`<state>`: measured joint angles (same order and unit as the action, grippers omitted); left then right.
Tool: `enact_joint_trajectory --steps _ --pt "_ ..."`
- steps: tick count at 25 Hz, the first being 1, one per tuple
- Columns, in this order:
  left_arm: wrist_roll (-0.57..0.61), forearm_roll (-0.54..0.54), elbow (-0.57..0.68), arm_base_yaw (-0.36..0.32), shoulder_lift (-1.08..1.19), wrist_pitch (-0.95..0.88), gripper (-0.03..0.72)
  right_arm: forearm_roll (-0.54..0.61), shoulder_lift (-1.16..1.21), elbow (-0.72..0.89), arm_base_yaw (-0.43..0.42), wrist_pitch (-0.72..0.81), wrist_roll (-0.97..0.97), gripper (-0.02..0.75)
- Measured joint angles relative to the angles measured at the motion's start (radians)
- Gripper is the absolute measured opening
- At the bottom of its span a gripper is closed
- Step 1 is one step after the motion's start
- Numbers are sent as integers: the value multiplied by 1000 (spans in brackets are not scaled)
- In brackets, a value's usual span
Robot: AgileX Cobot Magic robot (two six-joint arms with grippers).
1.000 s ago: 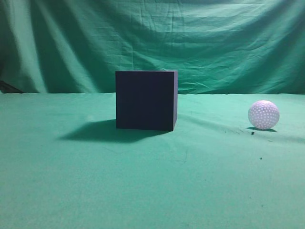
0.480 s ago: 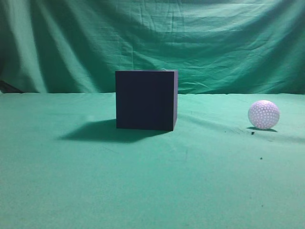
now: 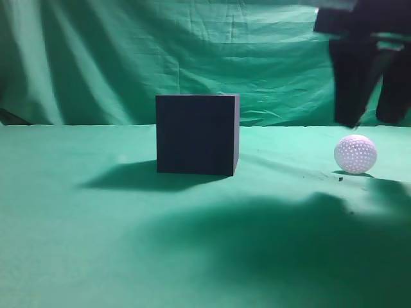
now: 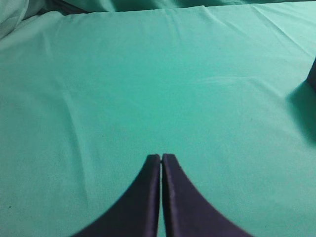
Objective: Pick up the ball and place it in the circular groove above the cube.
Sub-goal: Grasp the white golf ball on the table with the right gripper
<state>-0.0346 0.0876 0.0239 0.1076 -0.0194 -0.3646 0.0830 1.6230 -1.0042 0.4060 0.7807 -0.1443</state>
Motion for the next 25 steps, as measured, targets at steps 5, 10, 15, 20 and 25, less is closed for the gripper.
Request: enact_joint_trajectory --steps 5,10,15,20,25 --pt "0 0 0 0 0 0 0 0 117 -64 0 2 0 582" --pt "0 0 0 0 0 0 0 -5 181 -76 0 -25 2 582" --pt "0 0 0 0 0 0 0 -13 203 -79 0 -65 10 536" --pt "0 0 0 0 0 0 0 -46 203 -80 0 -75 78 298" --pt "0 0 0 0 0 0 0 -57 198 -137 0 1 88 309"
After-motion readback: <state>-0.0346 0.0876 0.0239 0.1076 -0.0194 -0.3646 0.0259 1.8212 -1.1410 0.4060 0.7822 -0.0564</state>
